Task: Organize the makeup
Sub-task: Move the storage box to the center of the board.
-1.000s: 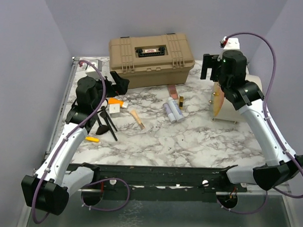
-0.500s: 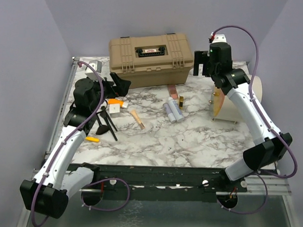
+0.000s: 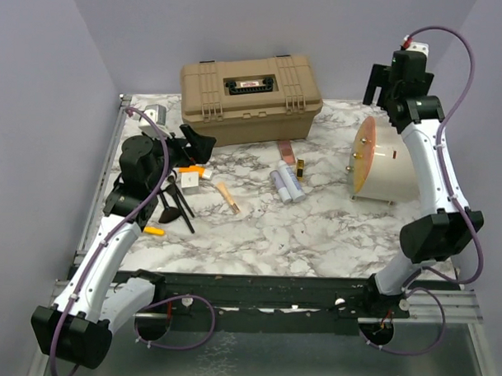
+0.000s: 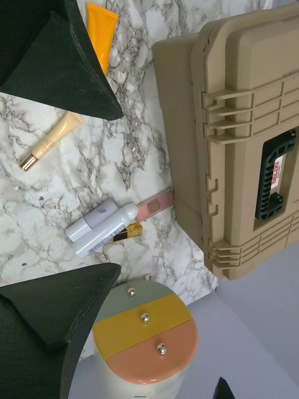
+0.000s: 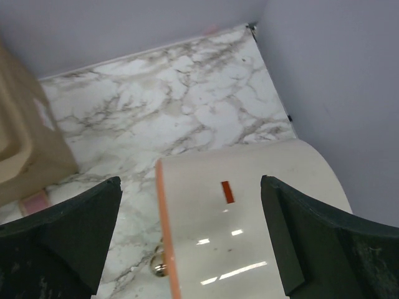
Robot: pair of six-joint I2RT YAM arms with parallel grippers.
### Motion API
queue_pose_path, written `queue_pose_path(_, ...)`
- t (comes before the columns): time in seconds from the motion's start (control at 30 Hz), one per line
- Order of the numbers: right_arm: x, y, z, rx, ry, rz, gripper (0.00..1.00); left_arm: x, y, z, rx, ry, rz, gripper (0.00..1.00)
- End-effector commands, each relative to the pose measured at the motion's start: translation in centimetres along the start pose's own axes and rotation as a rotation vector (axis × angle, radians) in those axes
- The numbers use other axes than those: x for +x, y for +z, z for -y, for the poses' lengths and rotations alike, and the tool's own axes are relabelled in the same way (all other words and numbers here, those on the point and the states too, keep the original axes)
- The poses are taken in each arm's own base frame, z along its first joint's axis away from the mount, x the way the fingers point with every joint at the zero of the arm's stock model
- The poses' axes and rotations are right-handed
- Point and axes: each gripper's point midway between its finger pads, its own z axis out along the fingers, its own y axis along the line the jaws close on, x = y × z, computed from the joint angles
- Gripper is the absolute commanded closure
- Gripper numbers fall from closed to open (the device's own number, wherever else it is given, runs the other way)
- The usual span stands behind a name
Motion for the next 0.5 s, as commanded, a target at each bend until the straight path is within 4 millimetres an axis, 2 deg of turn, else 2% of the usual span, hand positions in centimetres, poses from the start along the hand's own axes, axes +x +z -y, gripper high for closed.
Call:
queue_pose_path(0.0, 3.1, 1.6, 2.6, 0.049, 0.076, -0.132, 0.0, 0.1, -0.6, 0.6, 0.029, -0.022, 0.003, 0.01)
queue_pose_path(0.17, 4.3, 1.8, 3.0, 0.0, 0.085, -0.141, 0.0, 0.4, -0.6, 0.4, 0.023, -0.026, 0.001, 0.01)
queue_pose_path(0.3, 5.9, 2.1, 0.4, -0.157, 0.014, -0.197, 0.0, 0.7, -0.2, 0.4, 0.03, -0.032, -0.018, 0.01)
queue_pose_path(0.47, 7.8, 1.7, -1.4, -0.28, -0.029, -0.258, 0.0, 0.8, 0.2, 0.3, 0.021, -0.054, -0.026, 0.01)
